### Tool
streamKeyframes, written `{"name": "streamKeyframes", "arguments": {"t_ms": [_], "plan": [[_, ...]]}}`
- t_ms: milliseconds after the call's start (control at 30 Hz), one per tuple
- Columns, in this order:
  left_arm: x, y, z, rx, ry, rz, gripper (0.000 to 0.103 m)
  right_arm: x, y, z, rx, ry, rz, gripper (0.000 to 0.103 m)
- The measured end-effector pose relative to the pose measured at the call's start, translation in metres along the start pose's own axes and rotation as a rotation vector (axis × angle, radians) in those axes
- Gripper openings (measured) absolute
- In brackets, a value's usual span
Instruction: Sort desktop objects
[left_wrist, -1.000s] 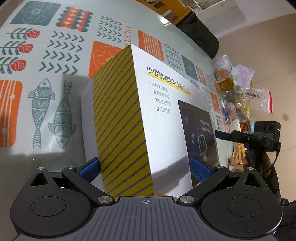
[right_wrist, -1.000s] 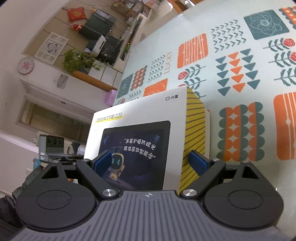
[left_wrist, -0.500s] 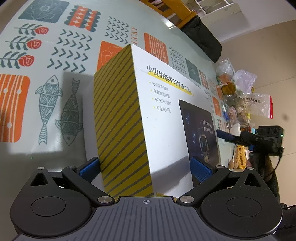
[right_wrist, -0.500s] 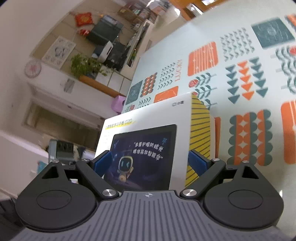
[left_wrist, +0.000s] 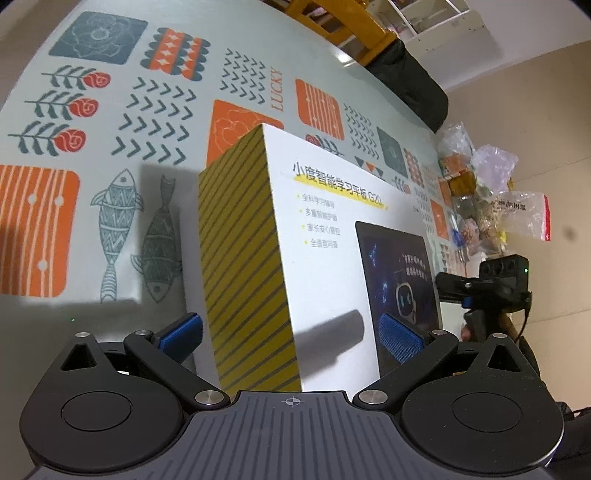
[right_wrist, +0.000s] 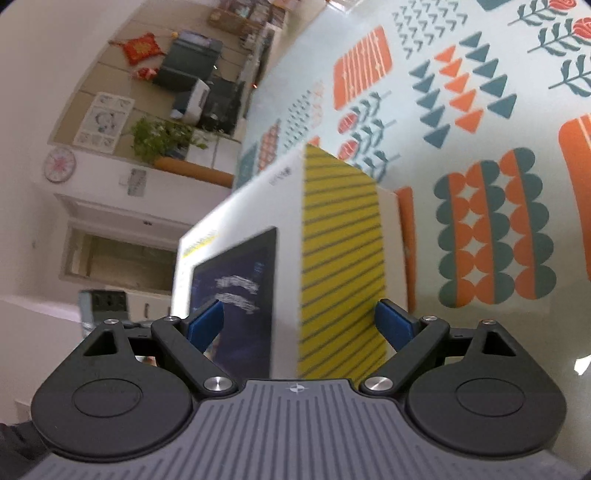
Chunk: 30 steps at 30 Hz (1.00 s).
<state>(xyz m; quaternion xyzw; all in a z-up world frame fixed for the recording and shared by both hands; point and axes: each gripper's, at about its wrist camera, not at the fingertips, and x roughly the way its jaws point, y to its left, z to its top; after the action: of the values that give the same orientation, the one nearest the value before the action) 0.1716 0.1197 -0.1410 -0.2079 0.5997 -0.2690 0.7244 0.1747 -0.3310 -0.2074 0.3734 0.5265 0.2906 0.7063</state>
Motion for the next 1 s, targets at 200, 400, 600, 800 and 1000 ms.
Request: {"name": "streamKeyframes", "arguments": {"t_ms": [200,400,600,800,1000], "plan": [[0.009,-0.014,0.001,0.079,0.059,0.062,0.103,-0.002,0.016,-0.001,-0.052,-0.011,-0.01,0.103],[0.01,-0.017,0.005,0.061,0.033,0.136,0.103,-0.004,0.028,-0.002,-0.085,-0.05,-0.115,0.103],[0.019,-0.042,0.01,0.095,-0.037,0.279,0.103,-0.002,0.049,-0.005,-0.194,-0.13,-0.324,0.103],[0.04,-0.051,0.002,0.086,-0.013,0.381,0.103,0.004,0.05,-0.003,-0.219,-0.111,-0.443,0.103],[0.045,-0.035,-0.004,-0.019,-0.041,0.36,0.103,0.009,0.031,-0.005,-0.154,-0.088,-0.419,0.103]]}}
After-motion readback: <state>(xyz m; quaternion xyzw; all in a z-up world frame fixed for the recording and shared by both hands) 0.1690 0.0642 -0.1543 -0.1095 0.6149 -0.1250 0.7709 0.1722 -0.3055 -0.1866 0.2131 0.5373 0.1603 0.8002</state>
